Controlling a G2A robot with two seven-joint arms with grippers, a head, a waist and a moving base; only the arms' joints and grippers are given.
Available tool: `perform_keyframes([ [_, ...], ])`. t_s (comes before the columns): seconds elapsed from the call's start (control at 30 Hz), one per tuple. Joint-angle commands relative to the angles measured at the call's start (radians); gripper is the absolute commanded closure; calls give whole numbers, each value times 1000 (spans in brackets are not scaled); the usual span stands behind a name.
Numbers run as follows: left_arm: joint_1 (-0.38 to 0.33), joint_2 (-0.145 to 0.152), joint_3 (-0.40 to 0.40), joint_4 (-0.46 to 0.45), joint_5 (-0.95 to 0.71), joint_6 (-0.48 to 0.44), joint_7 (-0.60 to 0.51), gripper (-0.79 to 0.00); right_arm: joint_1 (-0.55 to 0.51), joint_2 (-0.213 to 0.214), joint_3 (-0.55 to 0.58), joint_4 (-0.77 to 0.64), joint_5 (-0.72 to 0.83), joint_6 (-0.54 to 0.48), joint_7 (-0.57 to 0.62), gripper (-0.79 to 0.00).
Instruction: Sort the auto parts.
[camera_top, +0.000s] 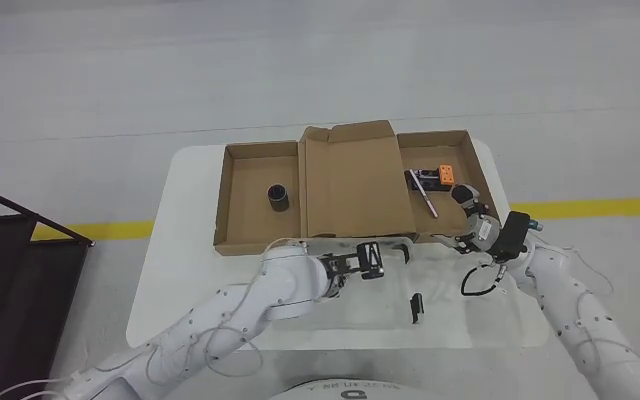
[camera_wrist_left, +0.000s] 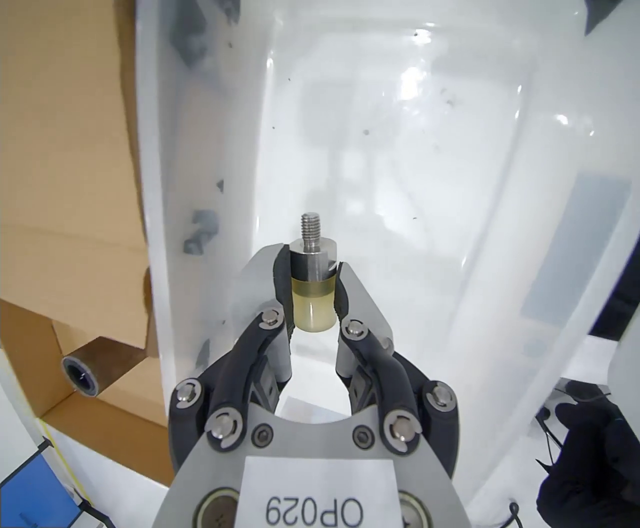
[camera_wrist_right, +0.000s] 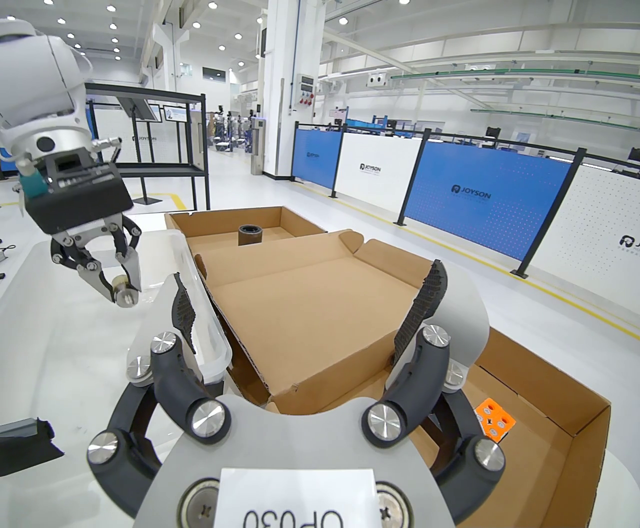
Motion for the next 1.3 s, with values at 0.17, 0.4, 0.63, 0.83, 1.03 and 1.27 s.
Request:
perform_keyframes([
  [0.17,95,51,-191,-82,5,9,22,0,0,0,0,0,-1,0,0,-785],
  [0.4,170,86,-375,-28,-30,15,93,0,0,0,0,0,-1,0,0,-785],
  [0.63,190,100,-478,38,-88,4,148,0,0,0,0,0,-1,0,0,-785],
  [0.83,193,108,-514,19,-134,-29,161,0,0,0,0,0,-1,0,0,-785],
  [1.03,194,112,-521,23,-129,-19,117,0,0,0,0,0,-1,0,0,-785],
  [1.27,137,104,-490,159,-111,35,119,0,0,0,0,0,-1,0,0,-785],
])
